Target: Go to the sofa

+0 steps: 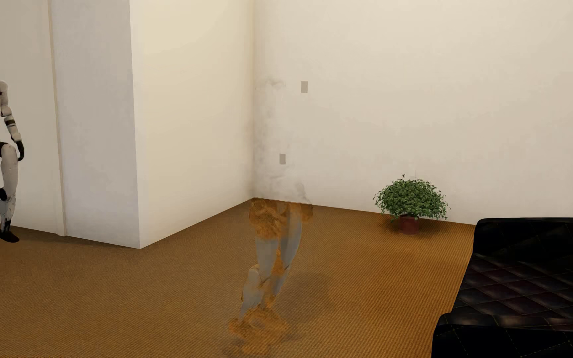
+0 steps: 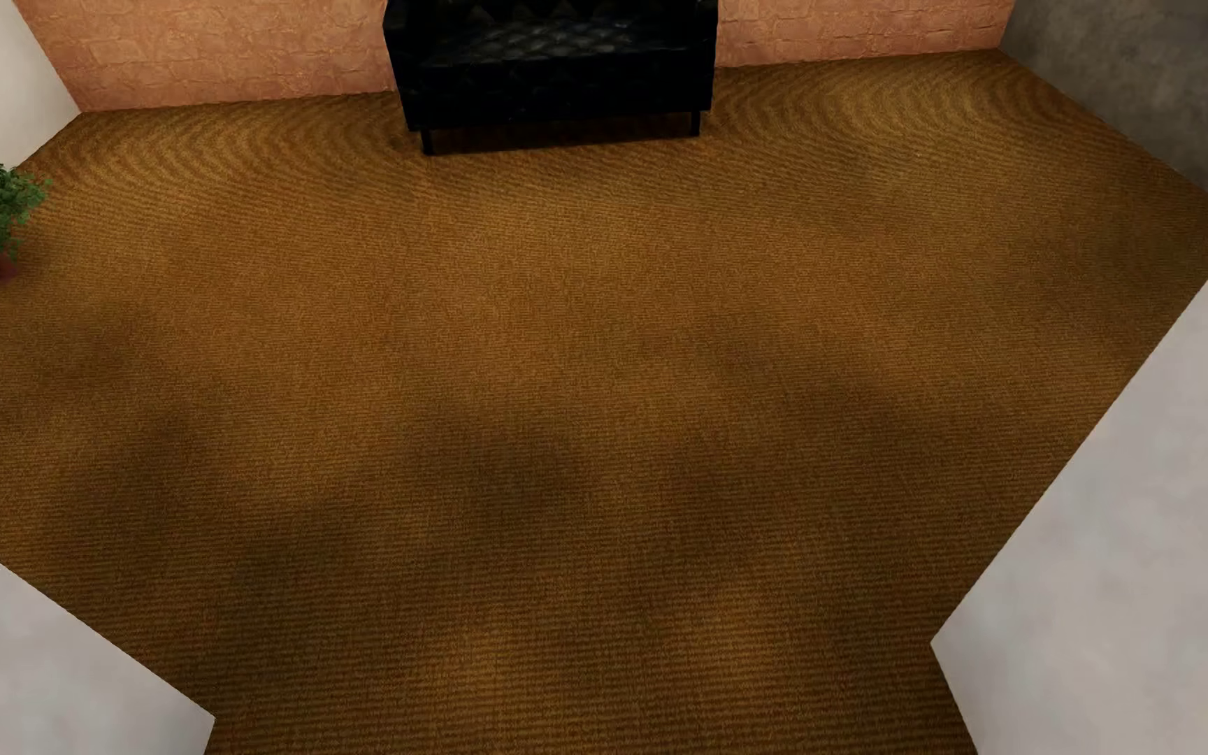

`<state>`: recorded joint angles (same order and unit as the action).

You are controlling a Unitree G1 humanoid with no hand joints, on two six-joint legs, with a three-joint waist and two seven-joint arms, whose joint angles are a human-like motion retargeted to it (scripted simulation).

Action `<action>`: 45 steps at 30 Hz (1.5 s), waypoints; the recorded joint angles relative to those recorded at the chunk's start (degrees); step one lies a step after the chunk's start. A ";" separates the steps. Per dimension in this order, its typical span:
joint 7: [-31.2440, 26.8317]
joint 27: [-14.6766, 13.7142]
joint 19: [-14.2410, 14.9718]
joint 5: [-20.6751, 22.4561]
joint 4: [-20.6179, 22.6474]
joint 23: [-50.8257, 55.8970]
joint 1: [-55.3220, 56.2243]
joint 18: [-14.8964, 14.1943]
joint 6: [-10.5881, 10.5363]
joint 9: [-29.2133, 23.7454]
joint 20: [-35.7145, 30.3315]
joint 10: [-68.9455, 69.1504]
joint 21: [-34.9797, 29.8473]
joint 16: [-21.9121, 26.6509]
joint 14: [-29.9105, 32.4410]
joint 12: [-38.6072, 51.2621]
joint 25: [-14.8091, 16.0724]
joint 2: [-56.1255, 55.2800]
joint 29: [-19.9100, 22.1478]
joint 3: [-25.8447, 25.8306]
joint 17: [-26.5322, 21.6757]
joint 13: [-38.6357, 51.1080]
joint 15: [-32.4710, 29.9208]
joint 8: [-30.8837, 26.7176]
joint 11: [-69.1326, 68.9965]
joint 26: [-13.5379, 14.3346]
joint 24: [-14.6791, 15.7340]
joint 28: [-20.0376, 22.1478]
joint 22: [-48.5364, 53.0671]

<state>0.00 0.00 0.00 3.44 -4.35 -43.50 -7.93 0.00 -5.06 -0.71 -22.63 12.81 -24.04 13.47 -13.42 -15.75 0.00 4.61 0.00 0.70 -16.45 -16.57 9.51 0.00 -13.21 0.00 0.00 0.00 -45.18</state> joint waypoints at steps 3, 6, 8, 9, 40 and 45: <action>0.00 0.00 0.00 -0.03 0.02 0.11 0.01 0.00 0.07 0.11 -0.10 -0.02 -0.12 0.07 -0.03 0.14 0.00 -0.09 0.00 0.15 -0.04 0.12 0.05 0.00 -0.15 0.00 0.00 0.00 0.10; 0.00 0.00 0.00 -0.02 0.02 0.12 0.00 0.00 0.06 0.07 -0.14 0.04 -0.17 0.07 -0.07 0.24 0.00 -0.06 0.00 0.07 -0.10 0.29 0.08 0.00 -0.22 0.00 0.00 0.00 0.22; 0.00 0.00 0.00 0.00 -0.01 0.06 -0.02 0.00 0.04 0.09 -0.10 0.01 -0.17 0.08 -0.10 0.30 0.00 -0.07 0.00 0.08 -0.09 0.35 0.10 0.00 -0.24 0.00 0.00 0.00 0.26; 0.00 0.00 0.00 0.01 -0.01 0.07 -0.08 0.00 0.04 0.10 -0.10 -0.02 -0.20 0.09 -0.13 0.32 0.00 -0.01 0.00 0.07 -0.11 0.35 0.08 0.00 -0.15 0.00 0.00 0.00 0.25; 0.00 0.00 0.00 1.64 -1.43 14.26 46.78 0.00 -1.00 -4.31 8.95 39.85 7.37 -0.89 -4.44 -7.28 0.00 3.92 0.00 8.70 1.76 5.75 23.49 0.00 -10.70 0.00 0.00 0.00 -2.51; 0.00 0.00 0.00 -0.13 -5.21 29.30 49.13 0.00 -0.61 -5.93 14.21 23.49 9.40 -0.67 3.95 -8.33 0.00 14.69 0.00 10.65 3.56 12.57 30.89 0.00 -12.39 0.00 0.00 0.00 -11.07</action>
<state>0.00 0.00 0.00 3.31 -9.56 -14.21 41.21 0.00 -5.67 -6.64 -8.43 36.30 -14.64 12.79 -9.48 -24.08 0.00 19.31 0.00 11.36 -12.89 -3.99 40.40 0.00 -25.60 0.00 0.00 0.00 -56.25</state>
